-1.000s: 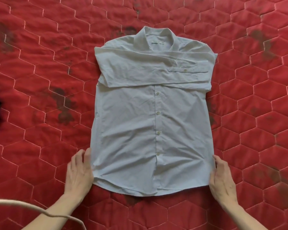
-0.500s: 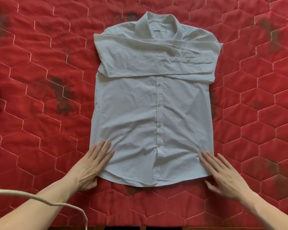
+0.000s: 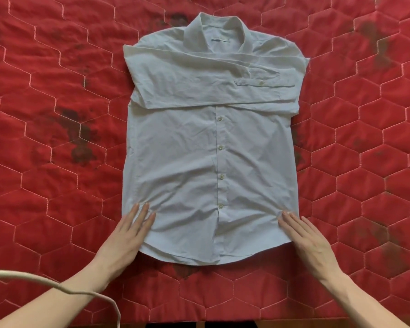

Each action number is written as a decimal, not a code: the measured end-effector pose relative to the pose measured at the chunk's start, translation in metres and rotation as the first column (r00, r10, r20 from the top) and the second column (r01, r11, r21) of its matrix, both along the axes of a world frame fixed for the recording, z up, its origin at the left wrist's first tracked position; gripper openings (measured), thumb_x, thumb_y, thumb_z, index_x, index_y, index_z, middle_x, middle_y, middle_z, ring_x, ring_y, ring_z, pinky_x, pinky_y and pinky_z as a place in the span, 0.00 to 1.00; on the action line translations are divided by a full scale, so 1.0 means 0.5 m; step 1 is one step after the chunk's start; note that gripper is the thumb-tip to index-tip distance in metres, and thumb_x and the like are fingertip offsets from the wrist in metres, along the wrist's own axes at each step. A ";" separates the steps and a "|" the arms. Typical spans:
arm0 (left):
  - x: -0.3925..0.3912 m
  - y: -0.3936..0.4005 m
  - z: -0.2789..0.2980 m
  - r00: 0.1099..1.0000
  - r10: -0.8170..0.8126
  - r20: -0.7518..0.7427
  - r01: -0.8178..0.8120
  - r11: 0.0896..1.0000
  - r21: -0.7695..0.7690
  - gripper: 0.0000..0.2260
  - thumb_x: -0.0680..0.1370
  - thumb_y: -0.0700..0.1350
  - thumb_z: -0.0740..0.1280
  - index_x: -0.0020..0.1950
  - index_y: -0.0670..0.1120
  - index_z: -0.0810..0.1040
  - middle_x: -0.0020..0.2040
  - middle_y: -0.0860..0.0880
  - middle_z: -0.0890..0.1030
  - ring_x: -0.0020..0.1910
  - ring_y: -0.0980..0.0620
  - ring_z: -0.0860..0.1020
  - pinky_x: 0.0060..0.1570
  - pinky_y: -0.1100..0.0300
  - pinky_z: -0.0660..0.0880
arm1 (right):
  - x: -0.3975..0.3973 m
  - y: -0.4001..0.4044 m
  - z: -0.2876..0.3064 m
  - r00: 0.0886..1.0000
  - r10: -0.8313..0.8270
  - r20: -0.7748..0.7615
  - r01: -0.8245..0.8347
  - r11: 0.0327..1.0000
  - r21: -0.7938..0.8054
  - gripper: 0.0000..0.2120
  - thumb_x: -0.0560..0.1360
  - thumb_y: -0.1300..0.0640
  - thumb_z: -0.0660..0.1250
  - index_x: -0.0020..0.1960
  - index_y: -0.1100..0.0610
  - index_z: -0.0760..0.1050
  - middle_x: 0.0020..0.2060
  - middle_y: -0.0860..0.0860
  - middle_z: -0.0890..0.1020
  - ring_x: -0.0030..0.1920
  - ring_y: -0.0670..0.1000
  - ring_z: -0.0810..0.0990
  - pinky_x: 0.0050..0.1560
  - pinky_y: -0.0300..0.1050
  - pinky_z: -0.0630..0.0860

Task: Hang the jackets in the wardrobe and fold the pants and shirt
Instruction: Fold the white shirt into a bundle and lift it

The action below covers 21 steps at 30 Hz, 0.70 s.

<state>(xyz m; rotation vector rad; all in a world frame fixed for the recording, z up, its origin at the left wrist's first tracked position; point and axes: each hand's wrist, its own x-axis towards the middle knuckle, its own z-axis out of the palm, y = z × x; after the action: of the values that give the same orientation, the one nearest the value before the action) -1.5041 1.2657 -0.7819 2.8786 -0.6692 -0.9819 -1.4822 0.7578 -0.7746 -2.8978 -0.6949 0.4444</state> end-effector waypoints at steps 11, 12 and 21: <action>0.209 0.065 0.103 0.763 0.537 -0.359 -0.635 0.725 -0.267 0.18 0.83 0.39 0.65 0.58 0.61 0.87 0.48 0.66 0.86 0.50 0.64 0.83 0.51 0.67 0.76 | 0.181 -0.016 0.078 0.712 -0.434 -0.552 0.658 0.685 0.311 0.07 0.80 0.61 0.71 0.52 0.52 0.88 0.45 0.39 0.87 0.46 0.42 0.83 0.51 0.41 0.76; 0.234 0.068 0.106 0.704 0.605 -0.373 -0.708 0.640 -0.299 0.16 0.83 0.41 0.66 0.54 0.61 0.88 0.46 0.66 0.86 0.48 0.65 0.83 0.48 0.66 0.77 | 0.204 -0.007 0.081 0.687 -0.466 -0.557 0.696 0.640 0.324 0.08 0.82 0.56 0.69 0.50 0.53 0.87 0.44 0.38 0.85 0.45 0.42 0.80 0.49 0.42 0.75; 0.426 0.061 0.041 0.293 0.863 -0.411 -0.839 0.026 -0.544 0.10 0.76 0.56 0.75 0.45 0.50 0.89 0.39 0.51 0.87 0.35 0.60 0.82 0.32 0.66 0.78 | 0.413 0.069 0.032 0.639 -0.722 -0.265 0.734 0.471 0.489 0.14 0.87 0.49 0.58 0.43 0.48 0.71 0.30 0.44 0.74 0.31 0.45 0.71 0.38 0.45 0.68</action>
<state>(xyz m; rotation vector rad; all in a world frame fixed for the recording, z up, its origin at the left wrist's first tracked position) -1.2910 1.2963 -0.7615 1.8839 0.6674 -0.2945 -1.2759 0.7925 -0.7586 -2.2789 0.4253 0.1077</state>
